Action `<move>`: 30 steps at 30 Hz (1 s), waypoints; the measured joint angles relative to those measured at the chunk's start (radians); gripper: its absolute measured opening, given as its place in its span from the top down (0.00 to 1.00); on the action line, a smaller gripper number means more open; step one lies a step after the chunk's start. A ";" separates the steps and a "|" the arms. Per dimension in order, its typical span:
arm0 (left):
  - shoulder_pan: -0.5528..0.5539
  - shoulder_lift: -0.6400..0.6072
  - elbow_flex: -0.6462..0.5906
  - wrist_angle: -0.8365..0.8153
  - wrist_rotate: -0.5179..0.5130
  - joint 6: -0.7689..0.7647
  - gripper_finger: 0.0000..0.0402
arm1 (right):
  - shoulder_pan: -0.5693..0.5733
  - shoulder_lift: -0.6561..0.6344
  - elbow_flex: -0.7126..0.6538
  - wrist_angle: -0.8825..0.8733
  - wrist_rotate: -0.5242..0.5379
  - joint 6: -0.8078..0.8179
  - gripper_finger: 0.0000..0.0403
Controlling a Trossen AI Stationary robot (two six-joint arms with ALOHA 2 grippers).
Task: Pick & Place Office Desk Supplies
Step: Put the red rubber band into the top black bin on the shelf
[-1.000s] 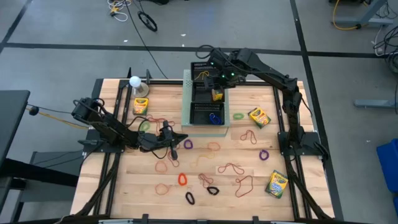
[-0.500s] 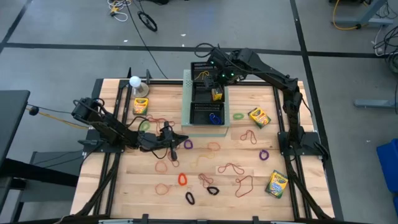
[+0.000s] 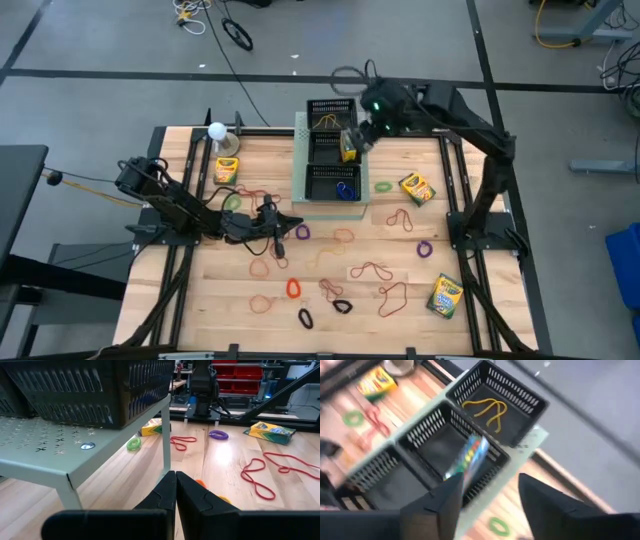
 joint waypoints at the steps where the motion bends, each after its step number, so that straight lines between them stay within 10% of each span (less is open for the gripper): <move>1: 0.000 0.000 0.000 0.000 0.000 0.000 0.97 | 0.025 -0.009 0.000 -0.014 0.033 -0.002 0.58; 13: -0.003 0.000 0.000 -0.006 0.000 0.012 0.97 | 0.246 -0.054 -0.103 -0.029 0.184 -0.007 0.98; 30: -0.011 0.000 0.000 -0.071 0.141 -0.073 0.97 | 0.564 -0.647 -1.316 0.987 0.179 -0.004 0.98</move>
